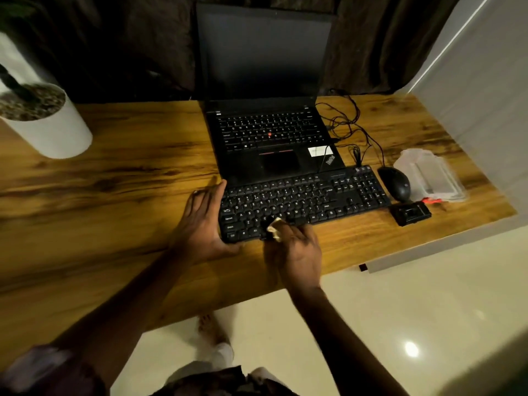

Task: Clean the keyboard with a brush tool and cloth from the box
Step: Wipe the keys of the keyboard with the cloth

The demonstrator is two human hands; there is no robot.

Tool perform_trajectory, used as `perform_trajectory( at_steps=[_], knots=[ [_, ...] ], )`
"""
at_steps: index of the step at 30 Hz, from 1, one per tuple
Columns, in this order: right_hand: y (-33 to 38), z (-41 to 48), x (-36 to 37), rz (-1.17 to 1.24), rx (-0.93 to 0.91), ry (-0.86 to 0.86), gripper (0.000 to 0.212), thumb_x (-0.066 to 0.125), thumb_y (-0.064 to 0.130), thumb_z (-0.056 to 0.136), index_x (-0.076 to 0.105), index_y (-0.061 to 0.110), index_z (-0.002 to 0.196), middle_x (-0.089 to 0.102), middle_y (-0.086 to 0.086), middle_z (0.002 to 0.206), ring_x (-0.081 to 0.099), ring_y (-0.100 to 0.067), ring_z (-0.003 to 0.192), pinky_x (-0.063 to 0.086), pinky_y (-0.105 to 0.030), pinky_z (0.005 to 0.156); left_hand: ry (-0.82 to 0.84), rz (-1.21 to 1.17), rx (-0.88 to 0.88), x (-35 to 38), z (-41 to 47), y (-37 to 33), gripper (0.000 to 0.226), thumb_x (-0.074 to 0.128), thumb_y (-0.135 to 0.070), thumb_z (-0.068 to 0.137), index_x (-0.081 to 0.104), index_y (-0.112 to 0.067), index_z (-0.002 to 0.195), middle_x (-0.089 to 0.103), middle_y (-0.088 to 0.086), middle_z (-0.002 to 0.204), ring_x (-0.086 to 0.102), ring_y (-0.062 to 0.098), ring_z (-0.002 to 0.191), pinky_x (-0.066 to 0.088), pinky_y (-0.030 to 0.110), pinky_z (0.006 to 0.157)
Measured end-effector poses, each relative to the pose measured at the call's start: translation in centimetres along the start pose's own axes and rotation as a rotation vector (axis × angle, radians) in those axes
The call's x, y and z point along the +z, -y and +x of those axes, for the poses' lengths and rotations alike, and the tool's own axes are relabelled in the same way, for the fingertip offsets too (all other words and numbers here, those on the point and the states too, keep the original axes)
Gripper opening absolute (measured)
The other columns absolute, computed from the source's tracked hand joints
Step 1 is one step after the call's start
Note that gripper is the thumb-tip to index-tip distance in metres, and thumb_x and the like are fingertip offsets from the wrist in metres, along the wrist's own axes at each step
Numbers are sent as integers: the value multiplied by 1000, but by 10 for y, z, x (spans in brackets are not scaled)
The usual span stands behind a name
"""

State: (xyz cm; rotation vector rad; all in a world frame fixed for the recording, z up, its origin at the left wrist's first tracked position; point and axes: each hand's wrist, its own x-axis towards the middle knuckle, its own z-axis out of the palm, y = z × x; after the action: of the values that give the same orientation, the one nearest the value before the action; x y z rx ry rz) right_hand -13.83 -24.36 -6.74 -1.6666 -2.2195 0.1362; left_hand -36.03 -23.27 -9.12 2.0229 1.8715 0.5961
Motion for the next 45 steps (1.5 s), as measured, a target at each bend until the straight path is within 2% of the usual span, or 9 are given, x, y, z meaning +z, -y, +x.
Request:
perform_trajectory(
  at_steps=[3, 13, 16, 22, 29, 36, 39, 41, 45],
  knots=[
    [24, -9, 20, -31, -116, 26, 30, 69, 19, 82, 64, 25, 111, 73, 3, 99, 56, -27, 90, 48, -36, 69, 4, 7, -6, 1, 0, -2, 140, 62, -83, 49, 1, -19, 158, 16, 7, 163, 20, 29, 145, 17, 49, 121],
    [43, -12, 21, -52, -406, -84, 20, 64, 19, 85, 69, 26, 103, 70, 6, 104, 55, -25, 87, 43, -35, 70, 15, -41, -72, 6, -1, -2, 125, 50, -83, 62, -1, -23, 158, 23, 8, 161, 16, 31, 147, 8, 44, 124],
    [11, -4, 15, -139, -369, -104, 21, 66, 22, 83, 70, 25, 103, 70, 8, 112, 56, -25, 91, 42, -35, 71, -13, -32, -33, 4, 1, 2, 144, 58, -93, 45, 5, -21, 158, 28, 9, 157, 23, 31, 142, 16, 49, 121],
    [-53, 6, 1, -168, -133, -125, 22, 69, 34, 85, 73, 26, 105, 71, 10, 115, 56, -22, 113, 43, -42, 90, -83, 16, 3, 12, 5, 8, 138, 66, -83, 46, 18, -15, 157, 41, 13, 148, 34, 34, 136, 24, 53, 117],
    [-80, 8, 3, -116, -414, 44, 55, 78, 19, 73, 64, 16, 126, 62, -1, 134, 55, -26, 125, 50, -41, 99, -83, 11, 58, 18, 8, 12, 127, 63, -83, 51, 35, -9, 150, 38, 12, 152, 34, 35, 137, 23, 51, 116],
    [-129, 23, -25, -157, -130, -62, 31, 66, 30, 87, 69, 20, 117, 69, 2, 120, 57, -25, 110, 49, -41, 90, -71, -56, 69, 16, 6, 11, 122, 70, -76, 52, 36, -13, 151, 29, -1, 157, 26, 23, 144, 20, 47, 118],
    [-138, 27, -16, -159, -234, -88, 34, 76, 22, 80, 70, 17, 114, 69, -1, 120, 58, -27, 110, 54, -41, 87, -37, -25, 15, 19, 2, 8, 120, 66, -79, 56, 27, -23, 155, 17, -10, 161, 13, 22, 149, 7, 55, 122],
    [-145, 28, -11, -126, -325, -137, 36, 75, 14, 78, 70, 13, 113, 69, -4, 120, 53, -25, 112, 55, -40, 84, -102, 51, 42, 23, 4, -17, 110, 55, -84, 65, 31, -24, 154, 18, -7, 163, 9, 23, 151, -9, 47, 122],
    [-160, 31, -8, -101, -414, -151, 35, 54, 19, 89, 67, 8, 119, 68, -8, 122, 58, -27, 113, 55, -41, 89, -135, 216, 241, 61, 20, -107, 83, 44, -74, 86, 43, -20, 148, 34, -1, 158, 20, 24, 150, 4, 54, 121]
  ],
)
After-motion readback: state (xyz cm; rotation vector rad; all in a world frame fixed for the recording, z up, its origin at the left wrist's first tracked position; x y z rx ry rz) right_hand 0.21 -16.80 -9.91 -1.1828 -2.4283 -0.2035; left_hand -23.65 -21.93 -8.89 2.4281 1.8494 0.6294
